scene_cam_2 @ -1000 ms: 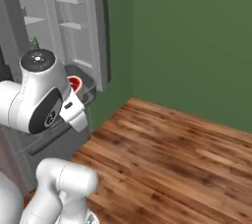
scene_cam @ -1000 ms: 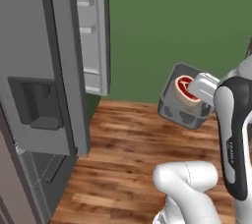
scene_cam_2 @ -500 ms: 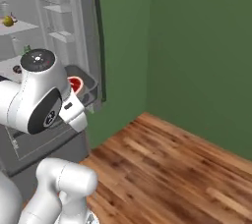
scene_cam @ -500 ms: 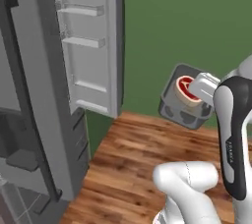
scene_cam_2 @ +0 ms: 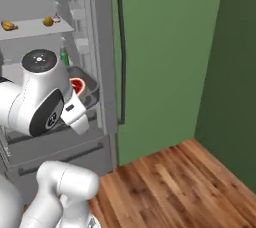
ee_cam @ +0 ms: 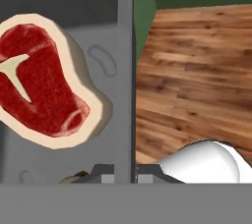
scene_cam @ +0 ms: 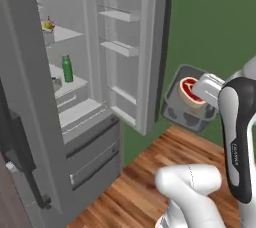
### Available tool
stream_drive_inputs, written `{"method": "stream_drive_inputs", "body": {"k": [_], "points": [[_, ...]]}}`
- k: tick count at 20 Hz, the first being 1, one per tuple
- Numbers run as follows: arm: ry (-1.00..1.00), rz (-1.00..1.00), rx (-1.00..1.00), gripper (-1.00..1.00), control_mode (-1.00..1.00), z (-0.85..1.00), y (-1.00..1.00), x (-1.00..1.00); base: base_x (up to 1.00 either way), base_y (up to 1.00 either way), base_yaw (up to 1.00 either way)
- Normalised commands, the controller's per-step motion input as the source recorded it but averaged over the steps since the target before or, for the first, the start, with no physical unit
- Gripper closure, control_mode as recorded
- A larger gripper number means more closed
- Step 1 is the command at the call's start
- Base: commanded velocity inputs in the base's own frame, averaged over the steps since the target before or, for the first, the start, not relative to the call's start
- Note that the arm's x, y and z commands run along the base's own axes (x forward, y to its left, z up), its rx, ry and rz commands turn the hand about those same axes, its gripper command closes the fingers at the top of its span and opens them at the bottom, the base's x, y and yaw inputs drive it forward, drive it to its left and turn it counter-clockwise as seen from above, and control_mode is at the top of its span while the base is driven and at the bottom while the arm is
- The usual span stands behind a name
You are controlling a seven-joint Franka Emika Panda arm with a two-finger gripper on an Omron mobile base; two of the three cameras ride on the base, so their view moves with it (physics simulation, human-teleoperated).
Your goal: Place the tupperware on the top shelf of the fridge. Make space for the tupperware among the existing items by rearranging them on the shelves if needed. Close the fridge door when finished.
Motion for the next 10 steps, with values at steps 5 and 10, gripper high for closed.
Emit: {"method": "stream_drive_inputs", "body": {"k": [5,10], "points": [[0.00,0.00,0.00,1.00,1.00,0.00,0.00,0.00,0.63,-0.04,0.53],[0.00,0.00,0.00,1.00,1.00,0.00,0.00,0.00,0.71,0.00,0.47]]}}
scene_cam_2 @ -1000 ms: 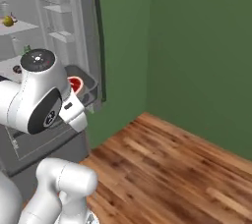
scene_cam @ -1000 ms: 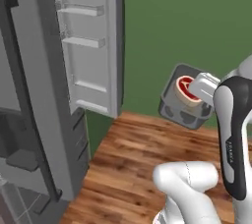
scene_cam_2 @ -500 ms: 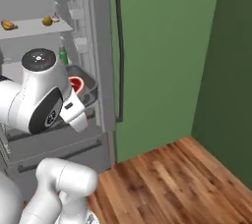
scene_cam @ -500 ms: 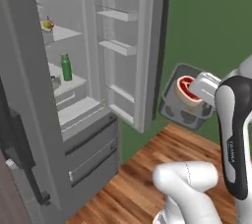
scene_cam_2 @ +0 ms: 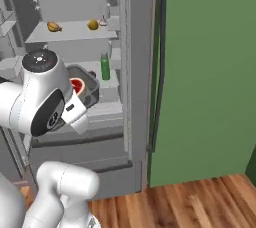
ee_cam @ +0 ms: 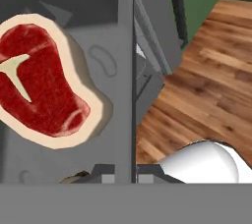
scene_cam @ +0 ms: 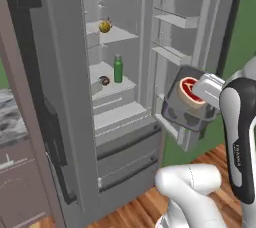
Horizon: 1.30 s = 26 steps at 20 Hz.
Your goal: Place the tupperware on the top shelf of the fridge. Make space for the tupperware among the existing items by rearranging them on the shelves if needed. Close the fridge door when finished.
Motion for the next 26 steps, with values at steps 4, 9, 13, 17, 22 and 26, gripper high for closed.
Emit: {"method": "stream_drive_inputs", "body": {"k": [4,9,13,17,22,26], "points": [[0.00,0.00,0.00,1.00,1.00,0.00,0.00,0.00,0.78,-0.03,0.40],[0.00,0.00,0.00,1.00,1.00,0.00,0.00,0.00,0.81,-0.09,0.34],[0.00,0.00,0.00,1.00,1.00,0.00,0.00,0.00,0.74,-0.42,0.27],[0.00,0.00,0.00,1.00,1.00,0.00,0.00,0.00,0.74,-0.40,0.24],[0.00,0.00,0.00,1.00,1.00,0.00,0.00,0.00,0.84,0.07,0.11],[0.01,-0.01,-0.04,1.00,-1.00,-0.04,0.22,0.27,0.19,0.08,0.00]]}}
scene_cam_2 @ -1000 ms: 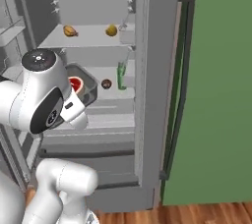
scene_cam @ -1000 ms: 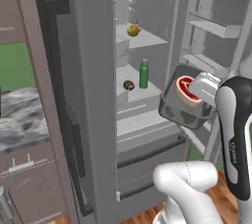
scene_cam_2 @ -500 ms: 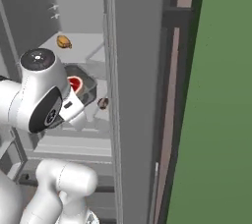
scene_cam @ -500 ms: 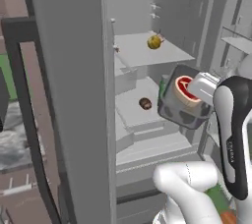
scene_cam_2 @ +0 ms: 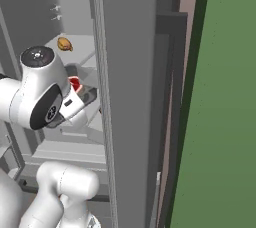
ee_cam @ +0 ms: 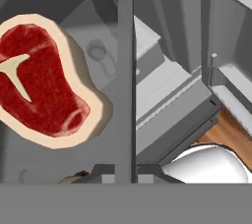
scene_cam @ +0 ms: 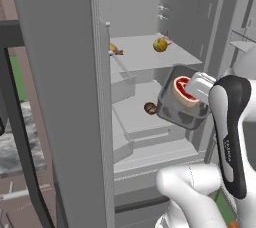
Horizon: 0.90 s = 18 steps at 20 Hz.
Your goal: Place the tupperware on the top shelf of the fridge. Make space for the tupperware among the existing items by rearranging them on the shelves if needed. Close the fridge door when finished.
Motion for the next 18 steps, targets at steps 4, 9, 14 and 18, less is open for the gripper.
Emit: {"method": "stream_drive_inputs", "body": {"k": [4,9,14,18], "points": [[0.00,0.01,0.00,1.00,-1.00,-0.09,0.13,0.00,0.00,0.00,0.00],[-0.09,0.22,0.00,1.00,-1.00,-0.02,0.19,0.01,0.00,0.00,0.00],[-0.11,0.08,0.00,1.00,-1.00,0.19,0.22,0.11,0.00,0.00,0.00],[-0.10,-0.10,0.00,1.00,-1.00,0.41,0.27,0.11,0.00,0.00,0.00]]}}
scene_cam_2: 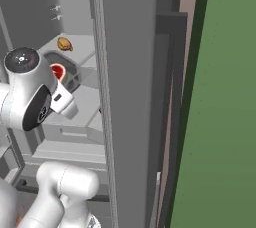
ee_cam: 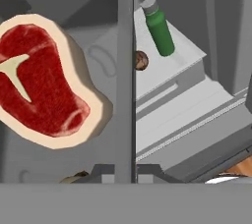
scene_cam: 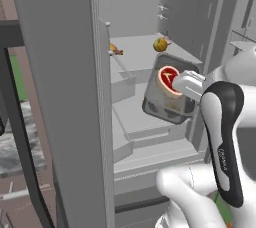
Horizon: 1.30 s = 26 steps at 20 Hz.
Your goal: Place the tupperware on the top shelf of the fridge. Make space for the tupperware among the existing items by rearranging them on the shelves if needed. Close the fridge door when finished.
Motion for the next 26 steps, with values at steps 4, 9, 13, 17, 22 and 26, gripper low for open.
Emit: {"method": "stream_drive_inputs", "body": {"k": [4,9,13,17,22,26], "points": [[-0.05,-0.14,0.03,1.00,-1.00,0.34,0.11,0.24,0.00,0.00,0.00],[0.00,-0.11,0.03,1.00,-1.00,0.07,0.03,0.44,0.00,0.00,0.00],[0.00,-0.12,0.00,1.00,-1.00,0.00,0.10,0.44,0.00,0.00,0.00],[0.00,-0.11,0.00,1.00,-1.00,0.00,0.18,0.41,0.00,0.00,0.00],[0.08,-0.13,0.00,1.00,-1.00,0.00,0.13,0.38,0.00,0.00,0.00],[0.01,-0.14,0.03,1.00,-1.00,0.09,0.12,0.41,0.00,0.00,0.00]]}}
